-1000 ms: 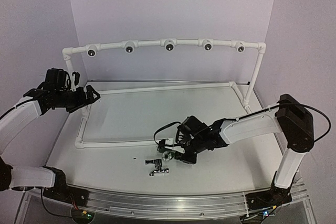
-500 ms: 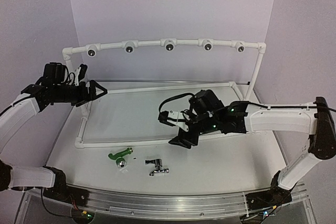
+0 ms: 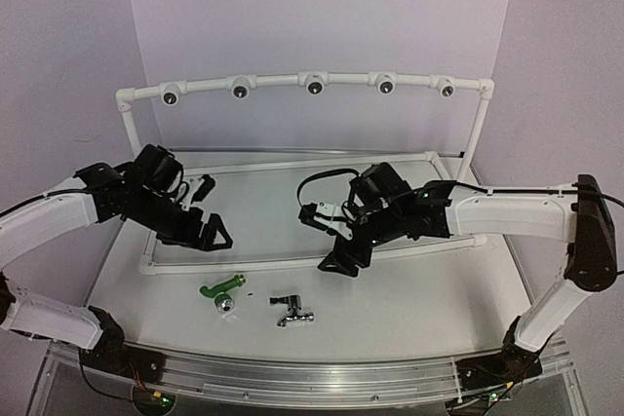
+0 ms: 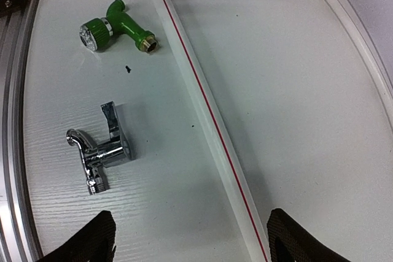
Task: Install the water faucets
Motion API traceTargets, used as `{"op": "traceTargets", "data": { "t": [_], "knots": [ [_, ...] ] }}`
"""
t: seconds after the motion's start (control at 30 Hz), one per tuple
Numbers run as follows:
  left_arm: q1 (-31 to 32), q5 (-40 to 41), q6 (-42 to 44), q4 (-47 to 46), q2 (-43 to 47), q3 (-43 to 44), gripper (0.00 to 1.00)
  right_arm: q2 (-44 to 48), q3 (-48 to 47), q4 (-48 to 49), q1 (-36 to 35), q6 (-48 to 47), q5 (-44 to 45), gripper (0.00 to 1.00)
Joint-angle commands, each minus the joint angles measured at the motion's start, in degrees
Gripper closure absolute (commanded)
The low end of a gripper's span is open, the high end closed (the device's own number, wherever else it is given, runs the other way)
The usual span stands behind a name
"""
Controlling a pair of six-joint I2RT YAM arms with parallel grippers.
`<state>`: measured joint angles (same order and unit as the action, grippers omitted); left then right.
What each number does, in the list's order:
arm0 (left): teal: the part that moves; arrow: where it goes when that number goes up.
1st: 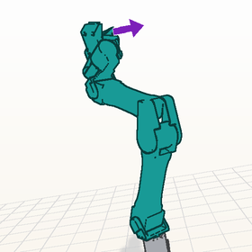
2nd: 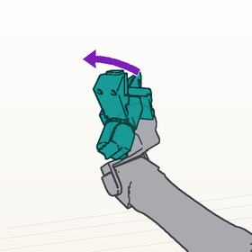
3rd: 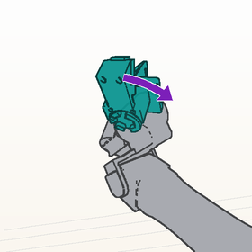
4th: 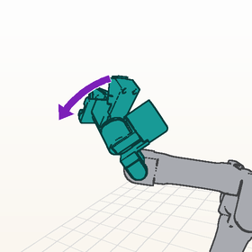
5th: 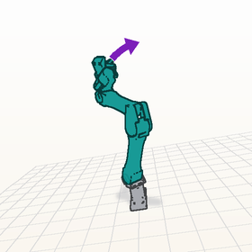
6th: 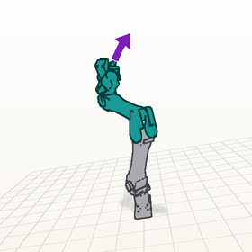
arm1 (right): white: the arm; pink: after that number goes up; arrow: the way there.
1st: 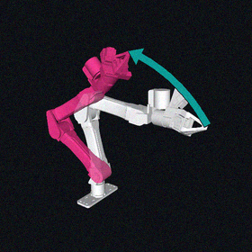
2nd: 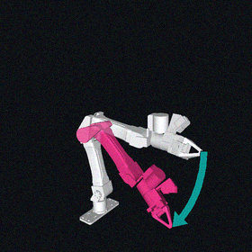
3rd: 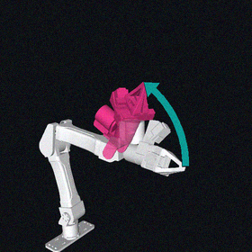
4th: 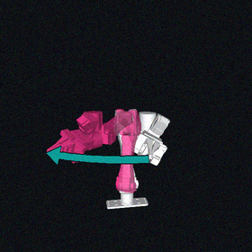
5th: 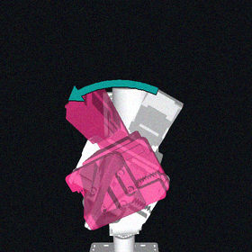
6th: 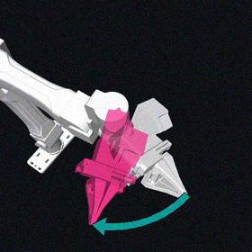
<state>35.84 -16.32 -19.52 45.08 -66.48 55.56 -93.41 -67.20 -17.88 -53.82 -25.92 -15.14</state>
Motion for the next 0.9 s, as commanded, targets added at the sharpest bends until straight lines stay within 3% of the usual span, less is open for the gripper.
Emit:
{"op": "traceTargets", "data": {
  "t": [0.0,0.1,0.2,0.67,0.87],
  "knots": [
    [9.01,7.39,0.30,6.11,-12.06,4.43,0.04,2.51,0.18,-2.95,3.93,2.05,-3.92,0.15],
    [11.55,8.15,2.59,9.50,-23.08,7.84,0.11,5.26,1.46,-3.42,7.01,3.14,-6.33,0.13],
    [12.28,9.77,4.69,11.37,-28.66,10.35,0.18,8.17,3.14,-3.74,9.07,3.79,-7.34,0.10],
    [12.32,11.41,14.39,9.34,-38.21,15.18,0.42,15.27,5.04,-5.02,11.65,5.50,-10.93,0.02],
    [12.28,14.58,16.48,9.00,-41.41,15.64,0.44,15.27,4.97,-5.87,11.77,5.09,-11.61,0.02]
  ]
}}
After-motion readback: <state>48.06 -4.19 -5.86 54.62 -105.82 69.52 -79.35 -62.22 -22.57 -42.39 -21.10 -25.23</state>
